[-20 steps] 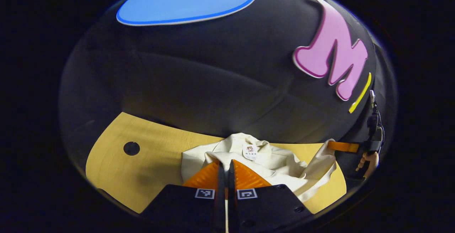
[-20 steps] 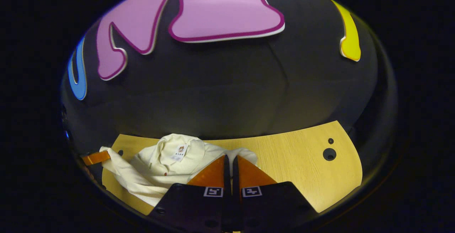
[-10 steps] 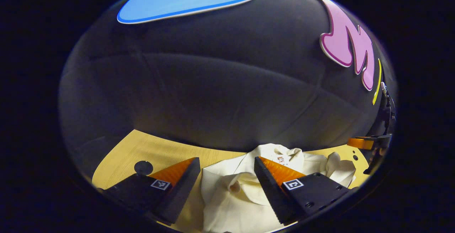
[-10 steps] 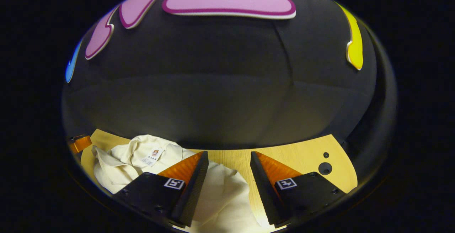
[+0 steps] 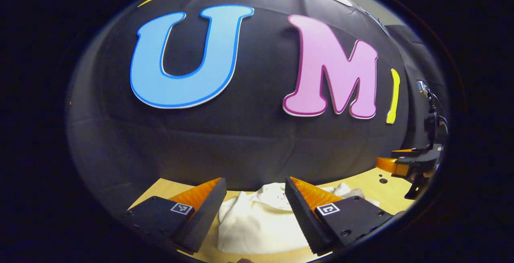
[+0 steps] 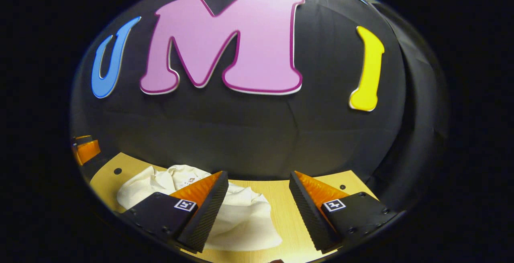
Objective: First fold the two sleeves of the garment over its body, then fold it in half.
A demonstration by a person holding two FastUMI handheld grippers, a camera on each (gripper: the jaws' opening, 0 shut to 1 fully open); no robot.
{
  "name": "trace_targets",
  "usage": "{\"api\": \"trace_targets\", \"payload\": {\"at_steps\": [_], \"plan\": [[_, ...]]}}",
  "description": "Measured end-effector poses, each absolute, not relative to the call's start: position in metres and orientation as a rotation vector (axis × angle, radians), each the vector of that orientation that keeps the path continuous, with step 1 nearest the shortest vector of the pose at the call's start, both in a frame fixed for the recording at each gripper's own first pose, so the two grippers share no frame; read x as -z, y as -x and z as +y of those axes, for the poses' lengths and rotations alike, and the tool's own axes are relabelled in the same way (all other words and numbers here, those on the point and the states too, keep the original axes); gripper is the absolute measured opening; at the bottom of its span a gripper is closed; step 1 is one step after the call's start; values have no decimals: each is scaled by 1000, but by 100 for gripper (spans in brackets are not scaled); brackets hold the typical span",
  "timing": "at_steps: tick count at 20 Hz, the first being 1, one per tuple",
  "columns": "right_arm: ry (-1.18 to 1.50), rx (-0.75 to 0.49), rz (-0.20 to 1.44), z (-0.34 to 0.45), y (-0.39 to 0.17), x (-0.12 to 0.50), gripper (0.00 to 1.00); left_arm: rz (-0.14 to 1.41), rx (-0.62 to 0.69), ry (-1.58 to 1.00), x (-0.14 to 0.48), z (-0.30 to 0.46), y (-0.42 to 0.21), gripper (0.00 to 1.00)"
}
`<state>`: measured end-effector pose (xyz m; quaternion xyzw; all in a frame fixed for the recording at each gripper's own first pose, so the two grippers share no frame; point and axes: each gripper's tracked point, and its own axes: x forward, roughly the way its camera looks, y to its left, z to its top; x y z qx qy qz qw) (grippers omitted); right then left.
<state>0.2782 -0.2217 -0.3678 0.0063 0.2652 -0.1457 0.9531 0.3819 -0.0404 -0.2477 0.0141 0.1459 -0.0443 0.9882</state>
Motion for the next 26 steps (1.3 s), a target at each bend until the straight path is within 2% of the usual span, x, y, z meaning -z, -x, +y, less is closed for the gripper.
{"api": "trace_targets", "payload": {"at_steps": [4, 7, 13, 17, 18, 19, 22, 26], "plan": [[-8, 304, 449, -209, -234, 295, 97, 197, 122, 2, 177, -61, -319, 96], [-3, 273, 468, -185, -195, 263, 97, 129, 152, -15, 122, -67, -277, 96], [-23, 219, 398, -146, -134, 179, 97, 103, 147, 14, 57, -77, -197, 95], [-17, 175, 397, -118, -96, 151, 97, 92, 78, -14, 41, -73, -145, 95], [-29, 159, 393, -109, -87, 144, 97, 85, 60, -13, 37, -73, -129, 91], [-42, 138, 386, -99, -79, 138, 97, 78, 45, -13, 35, -73, -111, 95], [-108, 28, 364, -62, -55, 121, 96, 40, 16, -24, 30, -74, -67, 95], [-130, -5, 310, -44, -18, 100, 96, 97, 31, -93, 51, -77, -24, 95]]}}
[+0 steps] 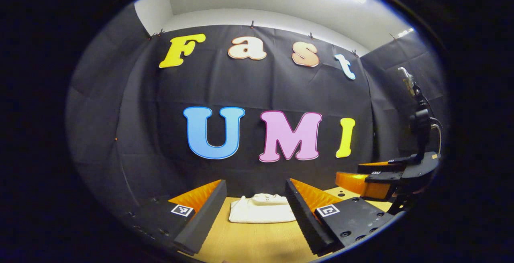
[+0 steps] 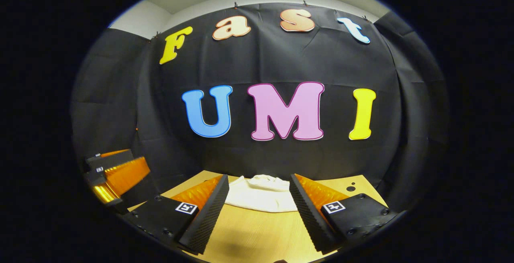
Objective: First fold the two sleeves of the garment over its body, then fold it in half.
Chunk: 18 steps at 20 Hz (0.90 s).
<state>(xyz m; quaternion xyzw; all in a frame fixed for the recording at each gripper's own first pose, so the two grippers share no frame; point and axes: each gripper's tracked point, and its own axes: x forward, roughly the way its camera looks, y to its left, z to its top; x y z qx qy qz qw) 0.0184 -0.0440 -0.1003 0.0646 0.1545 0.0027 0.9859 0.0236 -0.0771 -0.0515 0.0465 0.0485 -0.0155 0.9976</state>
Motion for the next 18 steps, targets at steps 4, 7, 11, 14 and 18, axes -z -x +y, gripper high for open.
{"api": "trace_targets", "payload": {"at_steps": [4, 7, 11, 14, 18], "plan": [[-101, -1, 279, -43, 5, 99, 97, 186, -43, -68, 73, -64, -9, 95], [-61, 9, 307, -56, 12, 105, 97, 221, -86, 28, 79, -57, -5, 95], [-81, -17, 301, -55, 13, 101, 97, 201, -129, 24, 75, -49, 2, 95], [-49, -31, 272, -57, 6, 94, 97, 167, -125, 5, 62, -52, 4, 95], [-48, -54, 256, -52, 3, 90, 96, 121, -114, 1, 45, -57, 5, 96]]}}
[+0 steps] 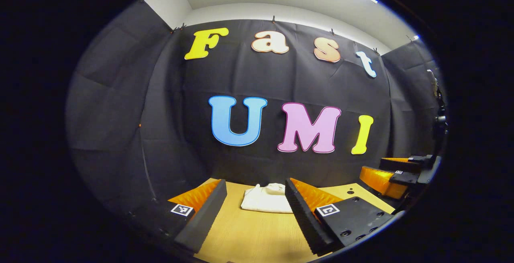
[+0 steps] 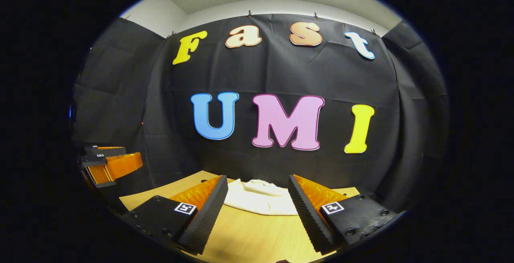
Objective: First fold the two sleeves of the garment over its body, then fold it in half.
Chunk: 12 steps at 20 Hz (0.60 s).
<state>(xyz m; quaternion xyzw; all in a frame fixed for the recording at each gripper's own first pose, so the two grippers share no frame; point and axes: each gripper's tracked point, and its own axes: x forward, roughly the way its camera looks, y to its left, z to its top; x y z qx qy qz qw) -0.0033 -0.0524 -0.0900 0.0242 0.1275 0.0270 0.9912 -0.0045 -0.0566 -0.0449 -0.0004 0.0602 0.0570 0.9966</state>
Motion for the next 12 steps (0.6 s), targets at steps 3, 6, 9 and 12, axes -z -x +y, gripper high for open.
{"api": "trace_targets", "payload": {"at_steps": [3, 6, 9, 12], "plan": [[-52, -64, 245, -50, 0, 87, 97, 102, -123, -6, 38, -53, 6, 95], [-45, -72, 233, -46, -3, 85, 97, 89, -134, -12, 33, -46, 6, 95], [-49, -79, 231, -44, -5, 84, 97, 52, -126, -1, 22, -46, 7, 95], [-47, -69, 222, -47, -7, 83, 96, 42, -112, -7, 19, -48, 5, 95]]}}
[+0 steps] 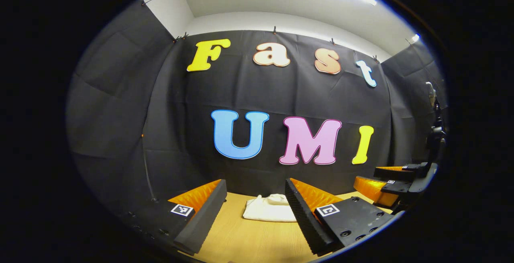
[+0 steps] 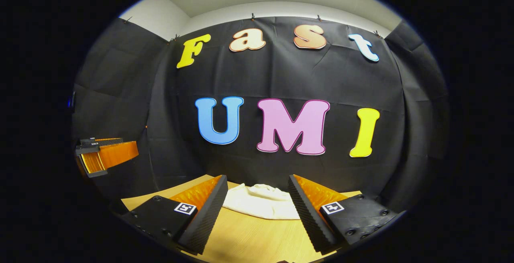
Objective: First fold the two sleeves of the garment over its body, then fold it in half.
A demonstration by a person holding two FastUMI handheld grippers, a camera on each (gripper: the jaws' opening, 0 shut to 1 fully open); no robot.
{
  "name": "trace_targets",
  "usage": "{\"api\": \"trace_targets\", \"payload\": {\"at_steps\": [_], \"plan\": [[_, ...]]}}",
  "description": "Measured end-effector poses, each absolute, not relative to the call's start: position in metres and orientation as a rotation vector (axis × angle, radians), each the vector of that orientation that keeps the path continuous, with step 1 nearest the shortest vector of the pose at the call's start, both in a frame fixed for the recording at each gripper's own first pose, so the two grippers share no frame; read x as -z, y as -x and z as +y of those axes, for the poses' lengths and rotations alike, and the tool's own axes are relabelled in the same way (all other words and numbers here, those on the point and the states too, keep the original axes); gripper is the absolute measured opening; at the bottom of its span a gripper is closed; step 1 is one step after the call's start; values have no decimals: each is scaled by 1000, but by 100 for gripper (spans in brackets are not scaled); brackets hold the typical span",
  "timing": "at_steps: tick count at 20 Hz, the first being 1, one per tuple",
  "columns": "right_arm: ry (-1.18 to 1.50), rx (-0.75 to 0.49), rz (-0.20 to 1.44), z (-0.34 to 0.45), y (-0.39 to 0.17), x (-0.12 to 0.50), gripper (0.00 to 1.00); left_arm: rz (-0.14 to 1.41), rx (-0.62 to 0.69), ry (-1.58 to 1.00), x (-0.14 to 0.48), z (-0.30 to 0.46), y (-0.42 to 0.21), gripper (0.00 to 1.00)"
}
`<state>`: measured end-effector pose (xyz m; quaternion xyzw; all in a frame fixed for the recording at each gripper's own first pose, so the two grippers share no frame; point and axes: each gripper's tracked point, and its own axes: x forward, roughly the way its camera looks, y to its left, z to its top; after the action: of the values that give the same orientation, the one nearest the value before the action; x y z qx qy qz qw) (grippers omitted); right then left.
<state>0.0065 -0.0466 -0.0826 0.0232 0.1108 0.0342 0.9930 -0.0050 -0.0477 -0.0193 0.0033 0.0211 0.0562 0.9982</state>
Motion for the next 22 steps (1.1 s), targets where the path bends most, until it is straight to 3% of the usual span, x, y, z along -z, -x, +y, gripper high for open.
{"api": "trace_targets", "payload": {"at_steps": [9, 22], "plan": [[-31, -58, 214, -49, -16, 81, 94, 43, -83, -4, 19, -46, -4, 95], [-29, -38, 227, -49, -22, 92, 97, 73, -62, 4, 31, -43, -17, 95]]}}
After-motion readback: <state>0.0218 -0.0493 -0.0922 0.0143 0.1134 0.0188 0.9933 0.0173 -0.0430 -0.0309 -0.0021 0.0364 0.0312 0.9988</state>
